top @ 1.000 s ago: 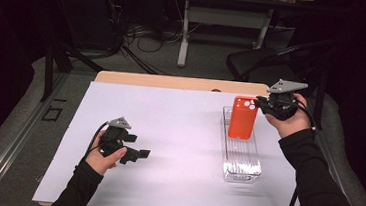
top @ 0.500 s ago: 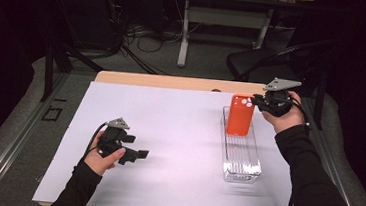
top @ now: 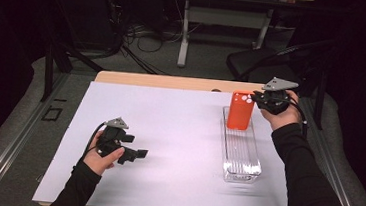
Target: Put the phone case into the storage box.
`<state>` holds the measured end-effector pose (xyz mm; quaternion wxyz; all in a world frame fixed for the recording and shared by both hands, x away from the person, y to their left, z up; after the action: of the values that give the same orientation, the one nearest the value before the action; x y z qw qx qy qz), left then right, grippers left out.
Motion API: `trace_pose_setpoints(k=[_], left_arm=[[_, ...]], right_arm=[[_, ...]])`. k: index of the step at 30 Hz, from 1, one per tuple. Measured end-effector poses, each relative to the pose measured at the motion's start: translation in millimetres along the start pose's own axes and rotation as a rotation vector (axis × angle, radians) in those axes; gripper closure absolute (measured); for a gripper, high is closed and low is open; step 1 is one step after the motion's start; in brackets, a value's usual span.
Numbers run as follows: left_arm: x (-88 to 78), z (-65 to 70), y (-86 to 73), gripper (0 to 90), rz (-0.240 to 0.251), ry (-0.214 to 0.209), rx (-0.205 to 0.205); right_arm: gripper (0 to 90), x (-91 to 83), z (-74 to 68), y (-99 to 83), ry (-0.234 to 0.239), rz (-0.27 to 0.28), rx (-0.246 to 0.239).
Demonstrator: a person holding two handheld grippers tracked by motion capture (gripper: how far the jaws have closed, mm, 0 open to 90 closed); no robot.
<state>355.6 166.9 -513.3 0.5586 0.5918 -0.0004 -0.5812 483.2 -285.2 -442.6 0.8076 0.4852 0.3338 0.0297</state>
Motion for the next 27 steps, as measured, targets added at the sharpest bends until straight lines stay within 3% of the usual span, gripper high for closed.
trace_pose_setpoints(k=[16, 27], left_arm=[[2.8, 0.3, -2.1, 15.8, -0.009, 0.003, -0.002], [3.8, -0.2, -3.4, 15.8, -0.016, 0.003, 0.0]], right_arm=[[81.4, 17.8, -3.4, -11.2, -0.038, 0.049, -0.023], [81.3, 21.3, -7.7, -13.0, -0.101, 0.115, -0.071]])
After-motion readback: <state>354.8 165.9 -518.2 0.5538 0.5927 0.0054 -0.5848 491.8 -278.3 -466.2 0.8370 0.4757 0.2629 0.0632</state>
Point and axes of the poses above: each handheld gripper's, and its own axes: x roughly forward along the jaws, y roughly out of its top, z roughly to its right, the point moved 3 cm from there along x, roughly forward along the jaws, and after that the axes turned 2 degrees about -x, right-handed, at the moved point
